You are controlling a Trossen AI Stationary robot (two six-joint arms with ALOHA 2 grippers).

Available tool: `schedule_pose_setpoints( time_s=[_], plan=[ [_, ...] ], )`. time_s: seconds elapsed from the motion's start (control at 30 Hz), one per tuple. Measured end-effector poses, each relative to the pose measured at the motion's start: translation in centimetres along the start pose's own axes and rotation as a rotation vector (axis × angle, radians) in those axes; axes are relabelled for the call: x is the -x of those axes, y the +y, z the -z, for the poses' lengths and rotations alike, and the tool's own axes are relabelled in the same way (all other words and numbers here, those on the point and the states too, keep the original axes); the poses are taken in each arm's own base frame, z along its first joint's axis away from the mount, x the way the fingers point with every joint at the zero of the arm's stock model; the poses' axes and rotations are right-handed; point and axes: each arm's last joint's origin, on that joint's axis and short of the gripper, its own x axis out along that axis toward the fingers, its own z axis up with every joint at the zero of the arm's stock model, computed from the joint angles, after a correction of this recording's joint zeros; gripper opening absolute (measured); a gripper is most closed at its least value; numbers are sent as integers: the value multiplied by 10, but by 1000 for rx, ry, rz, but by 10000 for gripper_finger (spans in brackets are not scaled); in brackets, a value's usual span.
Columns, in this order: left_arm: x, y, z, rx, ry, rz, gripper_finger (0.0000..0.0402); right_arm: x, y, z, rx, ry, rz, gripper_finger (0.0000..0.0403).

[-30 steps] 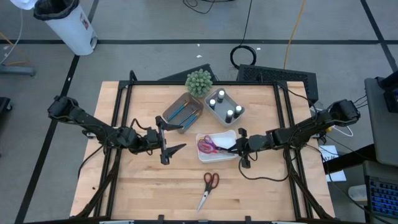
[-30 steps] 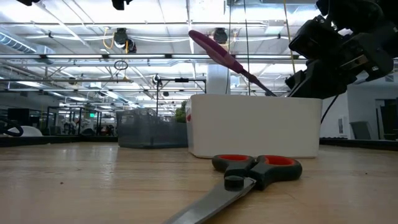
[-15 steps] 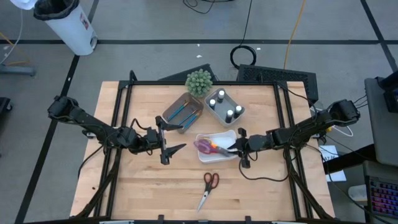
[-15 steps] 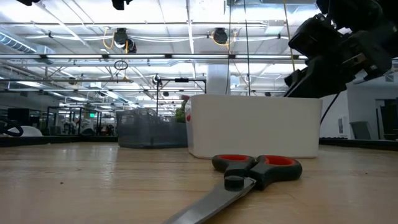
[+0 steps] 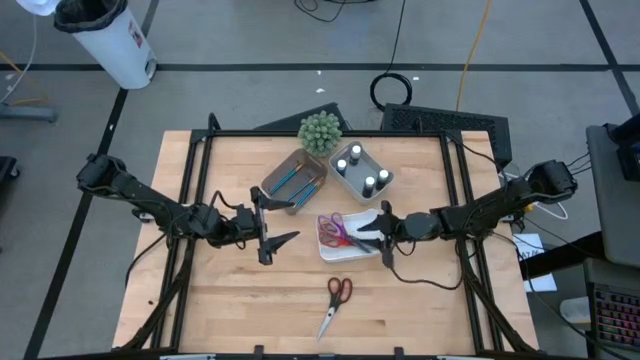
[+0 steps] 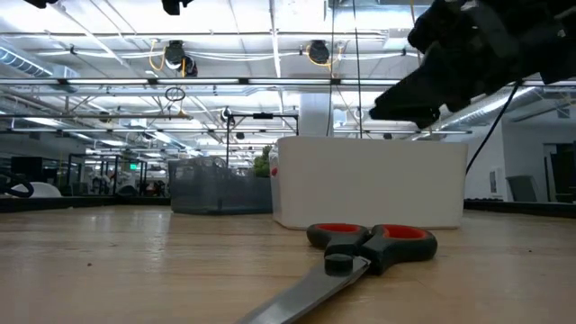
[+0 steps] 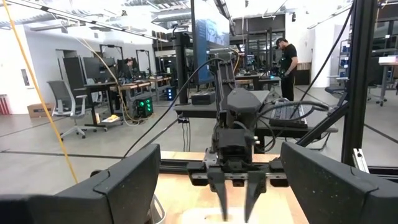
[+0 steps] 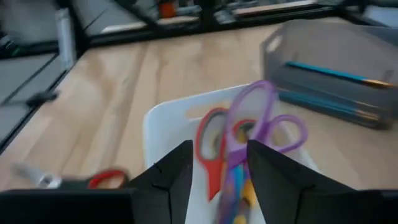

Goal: Pick & Place Paint Supplies
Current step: Put the purple scissors into the white bin

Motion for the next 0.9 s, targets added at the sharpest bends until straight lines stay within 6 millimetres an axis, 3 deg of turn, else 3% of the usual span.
schedule_pose_setpoints(
  time_s=[0.13, 0.27, 0.5, 0.73, 0.9],
  plan=[
    [0, 0, 0, 0, 0, 0, 340, -8, 0, -2, -71, -63, 39, 152],
    [0, 0, 0, -4, 1, 0, 340, -22, 7, -8, -22, -56, 34, 168],
    [-1, 2, 1, -3, 7, -6, 340, -71, 10, -21, 63, 73, 89, 193],
    [-2, 3, 4, 8, 31, -12, 340, -112, -6, -13, 64, 182, 161, 175],
    [-2, 3, 4, 6, 33, -11, 340, -115, -7, -11, 84, 191, 164, 152]
  ],
)
